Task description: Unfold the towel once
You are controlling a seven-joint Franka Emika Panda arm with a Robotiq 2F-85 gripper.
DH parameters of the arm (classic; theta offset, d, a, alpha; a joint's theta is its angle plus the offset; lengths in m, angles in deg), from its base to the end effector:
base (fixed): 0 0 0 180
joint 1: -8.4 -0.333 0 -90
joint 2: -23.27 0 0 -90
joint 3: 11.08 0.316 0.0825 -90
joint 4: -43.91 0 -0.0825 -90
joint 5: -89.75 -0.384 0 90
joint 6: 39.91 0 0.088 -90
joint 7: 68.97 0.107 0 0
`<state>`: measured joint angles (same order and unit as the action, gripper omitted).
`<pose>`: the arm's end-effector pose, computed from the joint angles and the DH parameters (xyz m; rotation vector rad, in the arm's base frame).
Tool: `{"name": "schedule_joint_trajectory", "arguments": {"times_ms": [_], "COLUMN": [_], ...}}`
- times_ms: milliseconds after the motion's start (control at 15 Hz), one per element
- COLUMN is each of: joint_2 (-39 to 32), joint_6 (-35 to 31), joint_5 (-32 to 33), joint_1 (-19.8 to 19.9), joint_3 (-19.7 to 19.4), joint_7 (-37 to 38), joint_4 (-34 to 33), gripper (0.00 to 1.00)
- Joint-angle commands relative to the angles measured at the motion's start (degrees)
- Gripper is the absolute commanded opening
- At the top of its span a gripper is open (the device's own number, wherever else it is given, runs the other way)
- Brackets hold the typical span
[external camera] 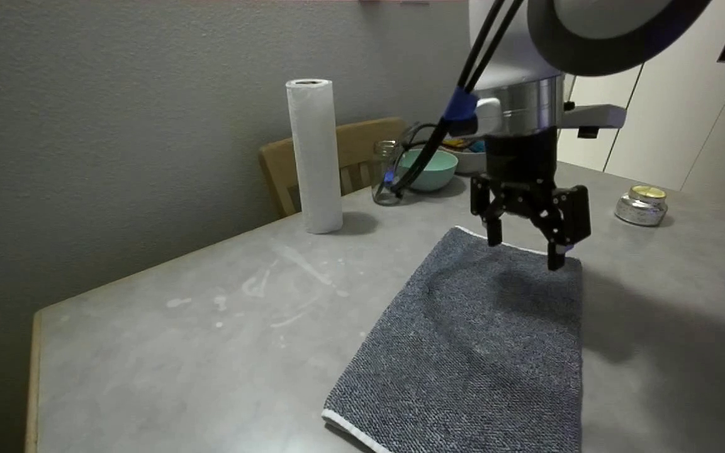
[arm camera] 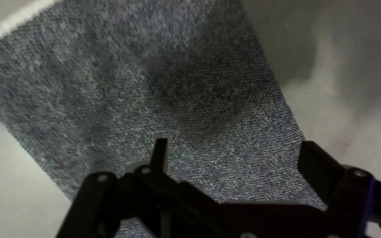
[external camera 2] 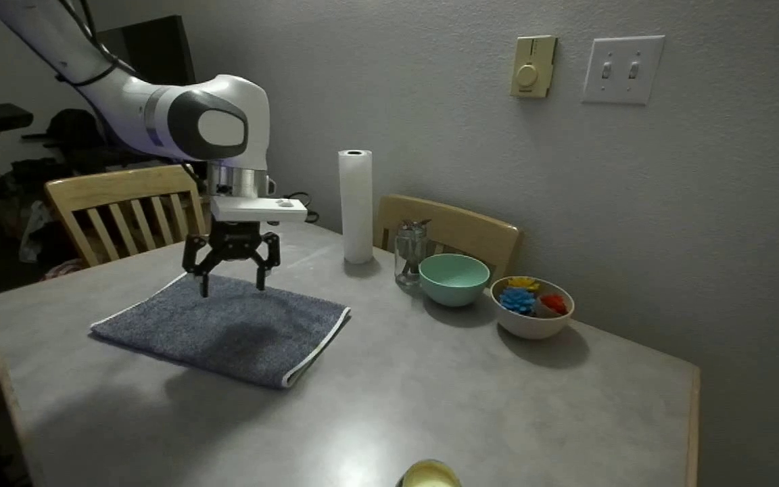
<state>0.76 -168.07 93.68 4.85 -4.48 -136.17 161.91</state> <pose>0.5600 0.0979 0.2275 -2.3239 -1.9458 0.2865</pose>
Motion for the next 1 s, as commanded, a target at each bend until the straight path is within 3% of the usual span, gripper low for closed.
{"name": "schedule_joint_trajectory", "arguments": {"times_ms": [0, 267, 333, 933], "joint_2": [7.9, 14.2, 10.1, 10.3], "joint_6": [-3.2, -5.6, -2.7, -2.6], "joint_5": [0.7, 4.1, 2.2, 2.6], "joint_1": [2.1, 1.7, 2.5, 2.5], "joint_3": [-1.9, -4.1, -2.8, -2.6], "joint_7": [7.1, 19.9, 14.9, 16.0], "joint_4": [6.1, 10.7, 6.0, 6.3], "gripper": [1.0, 1.0, 1.0, 1.0]}}
